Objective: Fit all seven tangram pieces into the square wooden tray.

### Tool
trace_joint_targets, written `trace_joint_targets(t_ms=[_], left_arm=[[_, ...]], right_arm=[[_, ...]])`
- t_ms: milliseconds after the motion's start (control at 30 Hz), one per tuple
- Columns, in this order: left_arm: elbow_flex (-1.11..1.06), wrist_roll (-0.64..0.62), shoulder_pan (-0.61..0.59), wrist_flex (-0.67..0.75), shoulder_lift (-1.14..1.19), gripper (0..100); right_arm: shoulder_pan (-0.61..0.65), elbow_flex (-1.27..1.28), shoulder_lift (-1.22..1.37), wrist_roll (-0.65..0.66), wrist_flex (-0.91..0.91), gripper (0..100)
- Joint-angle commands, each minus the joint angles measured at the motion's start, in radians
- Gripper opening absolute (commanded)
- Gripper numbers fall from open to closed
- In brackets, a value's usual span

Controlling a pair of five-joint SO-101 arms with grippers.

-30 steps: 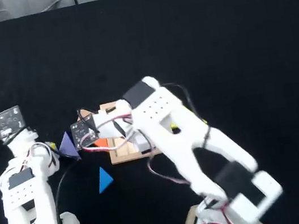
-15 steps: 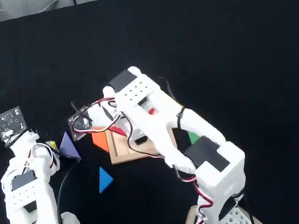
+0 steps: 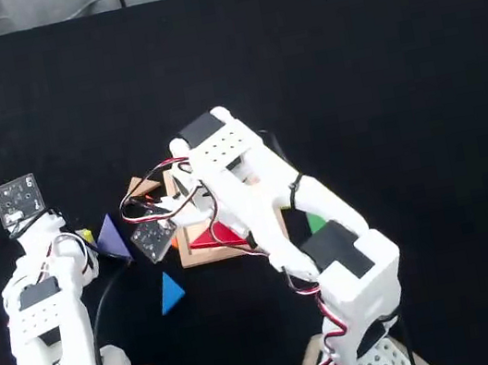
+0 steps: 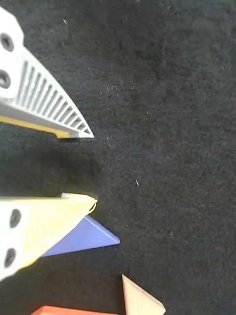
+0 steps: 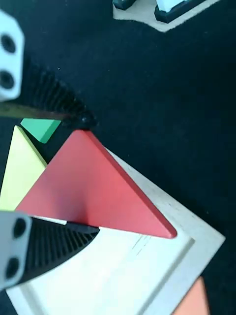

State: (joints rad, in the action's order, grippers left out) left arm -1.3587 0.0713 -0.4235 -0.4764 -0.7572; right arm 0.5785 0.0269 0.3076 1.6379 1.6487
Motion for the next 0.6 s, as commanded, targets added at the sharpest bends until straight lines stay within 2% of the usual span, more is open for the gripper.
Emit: trace_joint_targets(t_ms=[0, 167, 400, 567], left_arm=[[0.005, 0.003, 0.027, 0.018, -0.02, 19], [0.004, 0.006, 0.033, 0.018, -0.02, 19], [0.004, 0.006, 0.035, 0.018, -0.02, 19], [0.005, 0.006, 0.035, 0.018, -0.02, 19]], right_arm=[[-0.011, -0.058, -0.013, -0.02, 0.015, 20.5], [0.008, -0.077, -0.008, -0.026, -0.012, 21.1], [0.009, -0.071, -0.007, -0.028, -0.025, 46.6], [0.017, -0.074, -0.007, -0.026, -0.023, 49.1]])
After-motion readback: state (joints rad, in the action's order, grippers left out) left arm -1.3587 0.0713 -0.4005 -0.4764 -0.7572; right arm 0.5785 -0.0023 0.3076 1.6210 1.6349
